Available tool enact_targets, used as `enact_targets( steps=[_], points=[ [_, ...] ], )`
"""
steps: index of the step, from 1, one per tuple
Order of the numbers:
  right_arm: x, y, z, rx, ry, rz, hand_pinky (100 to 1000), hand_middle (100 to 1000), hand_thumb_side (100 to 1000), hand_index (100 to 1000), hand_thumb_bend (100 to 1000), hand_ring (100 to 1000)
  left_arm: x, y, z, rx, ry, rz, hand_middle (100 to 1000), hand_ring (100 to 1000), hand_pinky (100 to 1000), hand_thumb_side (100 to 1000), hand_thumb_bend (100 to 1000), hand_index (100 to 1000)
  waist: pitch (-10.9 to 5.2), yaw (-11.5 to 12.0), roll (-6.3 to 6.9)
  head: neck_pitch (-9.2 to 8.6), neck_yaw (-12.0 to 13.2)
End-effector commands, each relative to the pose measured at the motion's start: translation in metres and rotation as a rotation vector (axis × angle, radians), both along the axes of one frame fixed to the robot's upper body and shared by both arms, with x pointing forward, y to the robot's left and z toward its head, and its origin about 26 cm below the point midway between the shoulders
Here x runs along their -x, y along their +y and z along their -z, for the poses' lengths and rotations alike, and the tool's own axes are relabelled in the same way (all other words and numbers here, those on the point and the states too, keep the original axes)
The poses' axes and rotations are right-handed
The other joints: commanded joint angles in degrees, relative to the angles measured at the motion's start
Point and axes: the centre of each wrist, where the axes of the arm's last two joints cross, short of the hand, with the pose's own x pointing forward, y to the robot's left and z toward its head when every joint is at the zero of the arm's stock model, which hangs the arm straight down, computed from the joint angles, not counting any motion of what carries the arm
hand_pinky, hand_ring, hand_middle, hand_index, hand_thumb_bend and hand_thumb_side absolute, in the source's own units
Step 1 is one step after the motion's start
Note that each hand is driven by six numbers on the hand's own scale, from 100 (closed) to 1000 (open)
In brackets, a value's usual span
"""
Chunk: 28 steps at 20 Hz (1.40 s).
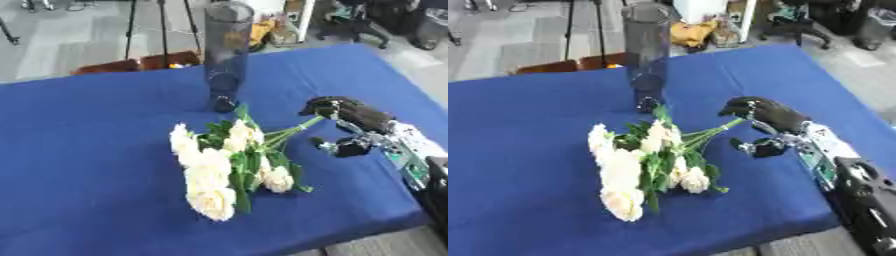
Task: Arrange flowers into the vase.
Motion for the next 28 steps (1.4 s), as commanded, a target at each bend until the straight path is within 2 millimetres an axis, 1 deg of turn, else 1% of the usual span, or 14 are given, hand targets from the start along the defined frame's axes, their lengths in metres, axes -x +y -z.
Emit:
enact_targets(
  steps=[1, 15, 23, 28],
  points=[
    [-0.004, -0.006, -0.010, 0.028, -0.021, 0.007, 874, 774, 100, 880, 276, 900, -0.001, 0.000, -0.009, -0.012, -0.027, 0.010, 518, 556, 490, 770, 400, 694, -0.11, 0.05, 0.74, -0.10, -0.12],
    [-0.011, -0.005, -0.006, 0.036, -0.016, 0.013, 873, 774, 100, 880, 276, 899, -0.001, -0.002, -0.009, -0.010, -0.025, 0.015, 518, 554, 490, 771, 400, 694, -0.10, 0.27, 0.78, -0.09, -0.68],
    [-0.012, -0.005, -0.006, 0.038, -0.017, 0.013, 873, 774, 100, 880, 277, 899, -0.001, -0.002, -0.009, -0.010, -0.025, 0.015, 518, 553, 490, 771, 399, 693, -0.08, 0.31, 0.80, -0.09, -0.78],
    [-0.015, -0.006, -0.005, 0.047, -0.009, 0.026, 872, 776, 100, 879, 278, 898, -0.001, -0.003, -0.009, -0.009, -0.026, 0.020, 517, 552, 491, 771, 400, 693, -0.06, 0.73, 0.92, -0.14, -1.18]
  ],
)
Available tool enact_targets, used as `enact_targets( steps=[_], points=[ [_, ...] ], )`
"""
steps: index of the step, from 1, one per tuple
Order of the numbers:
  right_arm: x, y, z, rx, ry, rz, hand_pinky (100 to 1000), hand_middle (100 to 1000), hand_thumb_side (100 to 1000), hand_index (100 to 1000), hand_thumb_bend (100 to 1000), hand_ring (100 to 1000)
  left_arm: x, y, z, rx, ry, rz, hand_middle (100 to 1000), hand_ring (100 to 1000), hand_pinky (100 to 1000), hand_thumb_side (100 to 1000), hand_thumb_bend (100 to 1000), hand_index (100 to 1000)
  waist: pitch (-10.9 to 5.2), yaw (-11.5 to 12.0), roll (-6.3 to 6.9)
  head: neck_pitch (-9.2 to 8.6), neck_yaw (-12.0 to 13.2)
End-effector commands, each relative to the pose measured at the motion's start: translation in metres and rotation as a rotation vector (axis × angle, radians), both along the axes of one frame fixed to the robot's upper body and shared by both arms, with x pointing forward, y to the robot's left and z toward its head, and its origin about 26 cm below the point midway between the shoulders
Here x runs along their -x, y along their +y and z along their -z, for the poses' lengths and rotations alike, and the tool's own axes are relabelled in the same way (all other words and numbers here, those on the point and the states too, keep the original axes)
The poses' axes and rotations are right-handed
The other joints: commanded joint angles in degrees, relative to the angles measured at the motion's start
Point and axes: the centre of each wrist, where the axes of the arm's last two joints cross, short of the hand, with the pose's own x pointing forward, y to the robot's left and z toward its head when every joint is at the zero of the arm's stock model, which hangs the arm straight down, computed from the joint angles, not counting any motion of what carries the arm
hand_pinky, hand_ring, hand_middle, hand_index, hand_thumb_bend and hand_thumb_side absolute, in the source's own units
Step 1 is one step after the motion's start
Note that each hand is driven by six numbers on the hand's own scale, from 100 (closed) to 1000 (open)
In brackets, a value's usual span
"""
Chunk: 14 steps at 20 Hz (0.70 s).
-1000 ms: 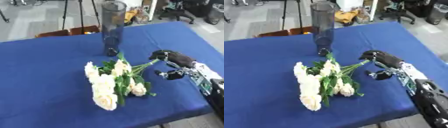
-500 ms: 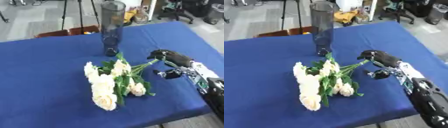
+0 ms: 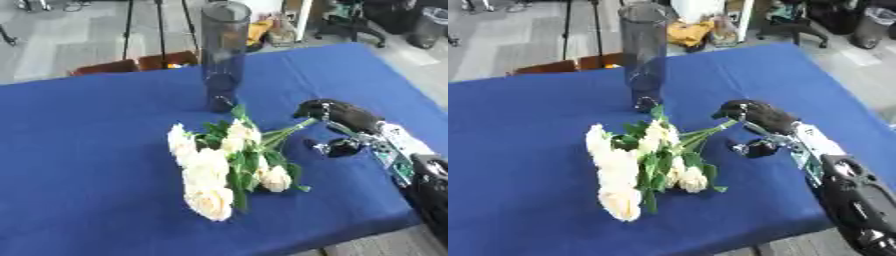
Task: Arrange flowers into the vase.
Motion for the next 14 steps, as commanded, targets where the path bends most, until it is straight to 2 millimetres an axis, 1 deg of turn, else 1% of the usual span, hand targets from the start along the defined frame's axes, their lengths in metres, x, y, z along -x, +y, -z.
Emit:
enact_targets(
  steps=[1, 14],
  points=[
    [-0.0037, -0.0059, -0.0101, 0.027, -0.021, 0.011, 872, 775, 100, 879, 279, 898, -0.0008, -0.0009, -0.0091, -0.009, -0.028, 0.011, 517, 551, 491, 770, 400, 693, -0.07, 0.13, 0.80, -0.12, -0.30],
    [-0.0066, -0.0127, -0.0044, 0.042, -0.009, 0.040, 871, 776, 100, 879, 287, 898, -0.0011, -0.0019, -0.0094, -0.007, -0.029, 0.016, 517, 549, 491, 770, 401, 693, -0.13, 0.80, 1.09, -0.15, -0.68]
  ],
)
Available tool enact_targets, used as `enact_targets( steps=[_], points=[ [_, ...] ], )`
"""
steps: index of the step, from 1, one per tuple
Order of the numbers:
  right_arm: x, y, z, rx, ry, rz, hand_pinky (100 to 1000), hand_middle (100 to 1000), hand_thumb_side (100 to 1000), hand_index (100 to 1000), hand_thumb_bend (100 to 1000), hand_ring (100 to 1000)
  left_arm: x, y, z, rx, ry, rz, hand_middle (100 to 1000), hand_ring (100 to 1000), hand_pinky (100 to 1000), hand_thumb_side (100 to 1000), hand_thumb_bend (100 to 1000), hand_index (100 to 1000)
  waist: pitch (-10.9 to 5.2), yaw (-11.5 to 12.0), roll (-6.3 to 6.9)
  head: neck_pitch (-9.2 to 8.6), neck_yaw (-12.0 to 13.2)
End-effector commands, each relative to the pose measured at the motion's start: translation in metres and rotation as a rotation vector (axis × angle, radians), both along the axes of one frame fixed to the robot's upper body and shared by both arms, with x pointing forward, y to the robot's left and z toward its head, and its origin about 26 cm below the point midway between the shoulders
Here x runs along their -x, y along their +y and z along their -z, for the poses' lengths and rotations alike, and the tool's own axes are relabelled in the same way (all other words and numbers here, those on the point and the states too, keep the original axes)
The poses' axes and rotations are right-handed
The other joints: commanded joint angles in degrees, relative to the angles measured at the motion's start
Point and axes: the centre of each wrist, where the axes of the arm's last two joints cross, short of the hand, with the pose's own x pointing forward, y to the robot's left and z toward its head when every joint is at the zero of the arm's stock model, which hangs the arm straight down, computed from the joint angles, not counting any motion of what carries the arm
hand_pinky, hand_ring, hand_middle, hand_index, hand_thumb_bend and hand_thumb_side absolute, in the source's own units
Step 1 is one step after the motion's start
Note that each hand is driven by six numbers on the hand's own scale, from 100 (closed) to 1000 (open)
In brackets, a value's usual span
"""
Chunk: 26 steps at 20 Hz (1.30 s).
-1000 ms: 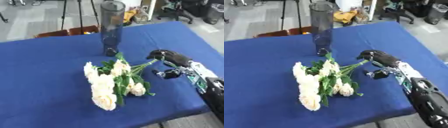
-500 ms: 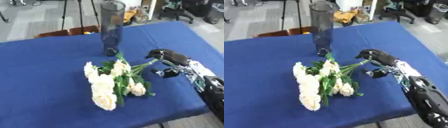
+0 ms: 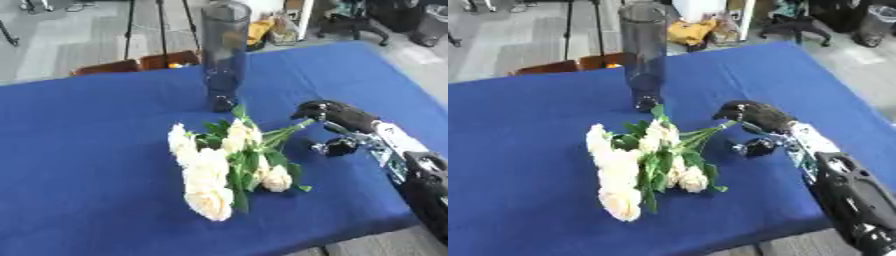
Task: Arrange flowers into the vase.
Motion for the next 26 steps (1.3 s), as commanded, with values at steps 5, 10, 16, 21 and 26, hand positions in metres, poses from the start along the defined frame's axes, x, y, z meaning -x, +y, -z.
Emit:
enact_targets(
  steps=[5, 10, 16, 21, 26],
  points=[
    [-0.006, -0.007, -0.012, 0.022, -0.028, 0.018, 871, 776, 100, 878, 289, 898, -0.001, -0.002, -0.010, -0.007, -0.032, 0.017, 516, 549, 491, 770, 401, 693, -0.11, 0.27, 0.87, -0.19, -0.30],
    [-0.007, -0.009, -0.010, 0.026, -0.025, 0.025, 871, 776, 100, 878, 288, 898, -0.001, -0.002, -0.010, -0.006, -0.032, 0.019, 516, 548, 492, 770, 400, 693, -0.04, 0.41, 0.95, -0.26, -0.35],
    [-0.010, -0.009, -0.011, 0.028, -0.029, 0.028, 870, 776, 100, 878, 290, 897, -0.002, -0.003, -0.010, -0.006, -0.033, 0.022, 515, 547, 492, 770, 401, 692, 0.00, 0.46, 0.96, -0.33, -0.40],
    [-0.013, -0.007, -0.014, 0.029, -0.035, 0.022, 870, 776, 100, 878, 291, 897, -0.002, -0.004, -0.010, -0.006, -0.033, 0.024, 515, 546, 492, 770, 401, 692, 0.04, 0.57, 0.93, -0.31, -0.47],
    [-0.016, -0.004, -0.015, 0.029, -0.039, 0.016, 869, 776, 100, 878, 288, 897, -0.002, -0.004, -0.011, -0.006, -0.034, 0.025, 515, 545, 492, 770, 401, 692, 0.07, 0.64, 0.89, -0.27, -0.47]
  ],
)
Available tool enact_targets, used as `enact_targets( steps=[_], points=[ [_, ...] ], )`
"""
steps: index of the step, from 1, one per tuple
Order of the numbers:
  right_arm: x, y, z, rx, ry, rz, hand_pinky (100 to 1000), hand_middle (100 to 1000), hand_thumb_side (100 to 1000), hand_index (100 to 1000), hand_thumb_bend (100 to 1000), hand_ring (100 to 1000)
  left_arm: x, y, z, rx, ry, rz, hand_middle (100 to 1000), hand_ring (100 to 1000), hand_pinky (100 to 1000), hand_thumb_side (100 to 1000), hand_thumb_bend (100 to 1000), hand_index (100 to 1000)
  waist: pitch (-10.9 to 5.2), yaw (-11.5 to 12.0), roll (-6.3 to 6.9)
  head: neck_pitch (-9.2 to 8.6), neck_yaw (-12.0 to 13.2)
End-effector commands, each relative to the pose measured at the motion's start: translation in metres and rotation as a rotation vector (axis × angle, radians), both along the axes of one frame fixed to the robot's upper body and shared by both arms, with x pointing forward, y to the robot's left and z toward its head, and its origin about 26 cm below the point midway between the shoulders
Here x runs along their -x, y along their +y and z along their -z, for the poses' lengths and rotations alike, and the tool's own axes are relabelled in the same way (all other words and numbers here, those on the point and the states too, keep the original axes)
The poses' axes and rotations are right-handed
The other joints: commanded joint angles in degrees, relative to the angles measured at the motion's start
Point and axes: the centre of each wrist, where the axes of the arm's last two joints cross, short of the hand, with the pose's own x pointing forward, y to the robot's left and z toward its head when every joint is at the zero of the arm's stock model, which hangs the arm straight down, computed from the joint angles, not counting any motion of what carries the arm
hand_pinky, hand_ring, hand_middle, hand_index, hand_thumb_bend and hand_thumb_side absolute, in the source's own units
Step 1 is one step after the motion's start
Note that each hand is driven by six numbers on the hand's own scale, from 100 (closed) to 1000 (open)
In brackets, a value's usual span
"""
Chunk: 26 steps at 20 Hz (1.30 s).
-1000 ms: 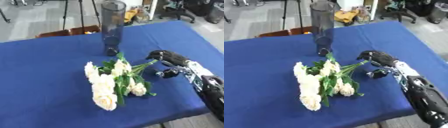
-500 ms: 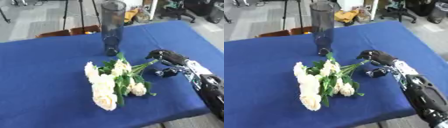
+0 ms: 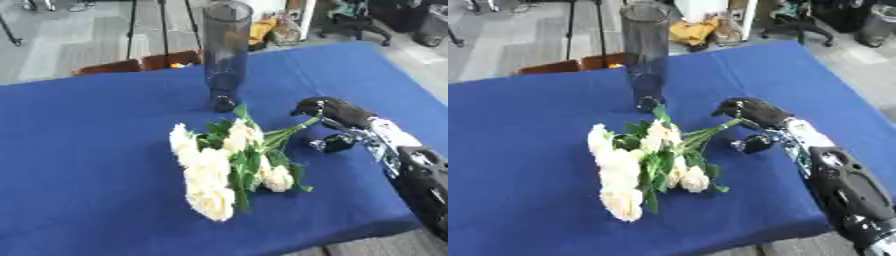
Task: Arrange flowers into the vase.
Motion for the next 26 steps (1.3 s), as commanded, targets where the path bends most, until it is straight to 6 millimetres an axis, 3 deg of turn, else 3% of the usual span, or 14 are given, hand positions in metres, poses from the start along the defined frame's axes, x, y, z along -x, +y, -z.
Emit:
enact_targets(
  steps=[1, 26],
  points=[
    [-0.0047, -0.0024, -0.0136, 0.021, -0.032, -0.002, 868, 775, 100, 878, 288, 896, -0.0005, 0.0002, -0.0097, -0.010, -0.029, 0.009, 515, 545, 492, 770, 400, 692, 0.08, 0.04, 0.73, -0.27, -0.19],
    [-0.0143, 0.0056, -0.0132, 0.023, -0.033, -0.007, 864, 774, 100, 877, 291, 895, -0.0008, -0.0005, -0.0100, -0.009, -0.030, 0.012, 513, 542, 492, 770, 399, 691, 0.17, 0.59, 0.81, -0.21, -0.29]
  ],
)
